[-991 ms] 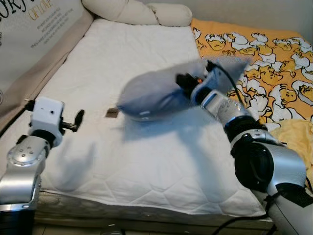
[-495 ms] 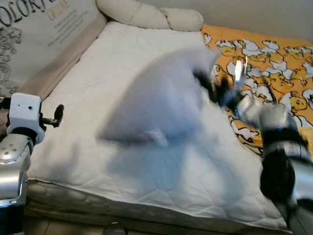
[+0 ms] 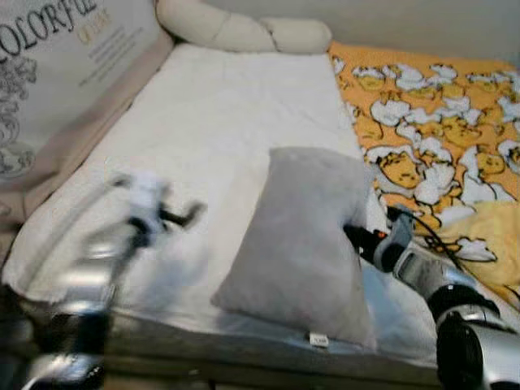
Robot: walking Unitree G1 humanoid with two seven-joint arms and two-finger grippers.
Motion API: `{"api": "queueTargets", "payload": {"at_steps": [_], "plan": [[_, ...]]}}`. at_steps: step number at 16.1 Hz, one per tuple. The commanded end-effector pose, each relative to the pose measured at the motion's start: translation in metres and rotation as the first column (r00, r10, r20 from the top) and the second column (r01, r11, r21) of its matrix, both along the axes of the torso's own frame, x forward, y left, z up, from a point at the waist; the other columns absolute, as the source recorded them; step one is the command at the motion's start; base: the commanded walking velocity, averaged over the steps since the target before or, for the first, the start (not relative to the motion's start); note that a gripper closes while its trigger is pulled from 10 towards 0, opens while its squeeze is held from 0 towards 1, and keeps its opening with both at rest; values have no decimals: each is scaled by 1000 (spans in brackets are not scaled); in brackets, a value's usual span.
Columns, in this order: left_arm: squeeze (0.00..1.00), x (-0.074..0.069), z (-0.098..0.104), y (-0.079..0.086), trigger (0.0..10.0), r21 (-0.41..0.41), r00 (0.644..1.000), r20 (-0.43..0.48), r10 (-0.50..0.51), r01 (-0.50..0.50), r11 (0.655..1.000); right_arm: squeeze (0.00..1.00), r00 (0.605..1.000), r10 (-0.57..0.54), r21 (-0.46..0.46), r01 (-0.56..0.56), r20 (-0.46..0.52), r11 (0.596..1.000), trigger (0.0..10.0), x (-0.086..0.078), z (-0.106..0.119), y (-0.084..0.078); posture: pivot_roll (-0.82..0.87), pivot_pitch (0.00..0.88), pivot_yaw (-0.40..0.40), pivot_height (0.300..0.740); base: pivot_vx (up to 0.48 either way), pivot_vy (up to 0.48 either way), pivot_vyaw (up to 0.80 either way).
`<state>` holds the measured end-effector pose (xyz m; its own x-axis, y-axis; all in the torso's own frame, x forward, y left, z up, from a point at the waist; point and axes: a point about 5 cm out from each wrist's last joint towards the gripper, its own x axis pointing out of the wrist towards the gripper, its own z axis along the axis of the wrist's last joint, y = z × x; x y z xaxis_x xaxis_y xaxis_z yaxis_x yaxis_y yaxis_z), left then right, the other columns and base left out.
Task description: Clean up the room
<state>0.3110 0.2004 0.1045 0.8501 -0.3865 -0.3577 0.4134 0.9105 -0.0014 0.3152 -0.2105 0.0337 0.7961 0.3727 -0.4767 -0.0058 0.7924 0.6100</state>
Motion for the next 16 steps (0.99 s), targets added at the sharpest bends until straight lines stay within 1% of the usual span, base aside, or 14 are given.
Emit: {"api": "queueTargets", "payload": {"at_steps": [1, 3, 4, 5, 6, 7, 8, 9, 10, 11, 12, 14, 15, 16], "plan": [[1000, 6, -13, -12, 10000, -74, 995, -83, -62, 56, 996, 0, 1000, -30, -2, 30, 0, 1000, 0, -2, -2, -4, 46, 0, -25, 740, 0, 0, 0], [1000, 9, -27, -26, 10000, -150, 986, -137, -99, 78, 986, 0, 1000, -27, -13, 27, 4, 1000, 0, -1, -2, -4, 39, 0, -25, 740, 0, 0, 0], [1000, 16, -32, -34, 10000, -235, 984, -158, -86, 47, 971, 0, 1000, -19, -17, 19, 10, 1000, 0, 0, -1, -3, 24, 0, -28, 740, 0, 0, 0], [1000, 19, -33, -35, 10000, -262, 983, -166, -76, 30, 965, 0, 1000, -15, -19, 15, 11, 1000, 0, 1, 0, -2, 22, 0, -29, 740, 0, 0, 0], [1000, 22, -36, -38, 10000, -291, 979, -193, -61, 3, 957, 0, 1000, -5, -22, 5, 12, 1000, 0, 1, 0, -1, 14, 0, -34, 740, 0, 0, 0], [1000, 23, -40, -43, 10000, -322, 973, -219, -73, -2, 947, 0, 1000, 8, -22, -7, 13, 1000, 0, 1, 1, 0, 5, 0, -35, 740, 0, 0, 0], [1000, 23, -43, -52, 10000, -385, 966, -241, -96, -4, 923, 0, 1000, 24, -25, -23, 13, 999, 0, 1, 0, 0, -5, 0, -37, 740, 0, 0, 0], [1000, 24, -44, -60, 10000, -430, 961, -249, -121, 2, 903, 0, 999, 34, -28, -33, 9, 999, 0, 0, 0, 1, -15, 0, -36, 740, 0, 0, 0], [1000, 23, -46, -67, 10000, -468, 954, -260, -147, 9, 884, 0, 999, 37, -28, -37, 6, 999, 0, 0, -1, 2, -22, 0, -37, 740, 0, 0, 0], [1000, 21, -49, -75, 10000, -492, 943, -277, -187, 28, 870, 0, 999, 42, -27, -42, 3, 999, 0, 0, -1, 3, -26, 0, -38, 740, 0, 0, 0], [1000, 18, -52, -83, 10000, -526, 930, -287, -231, 49, 849, 0, 999, 51, -25, -51, 2, 998, 0, 0, -1, 5, -30, 0, -41, 740, 0, 0, 0], [1000, 14, -50, -97, 10000, -650, 902, -280, -328, 73, 756, 0, 996, 85, -23, -85, -1, 996, 0, 1, -1, 10, -33, 0, -46, 740, 0, 0, 0], [1000, 11, -51, -100, 10000, -657, 885, -287, -367, 97, 747, 0, 995, 101, -30, -101, -1, 994, 0, 1, -1, 12, -29, 0, -51, 740, 0, 0, 0], [1000, 9, -52, -102, 10000, -648, 873, -283, -398, 132, 750, 0, 994, 112, -22, -112, 3, 993, 0, 2, 0, 16, -29, 0, -52, 740, 0, 0, 0]]}}
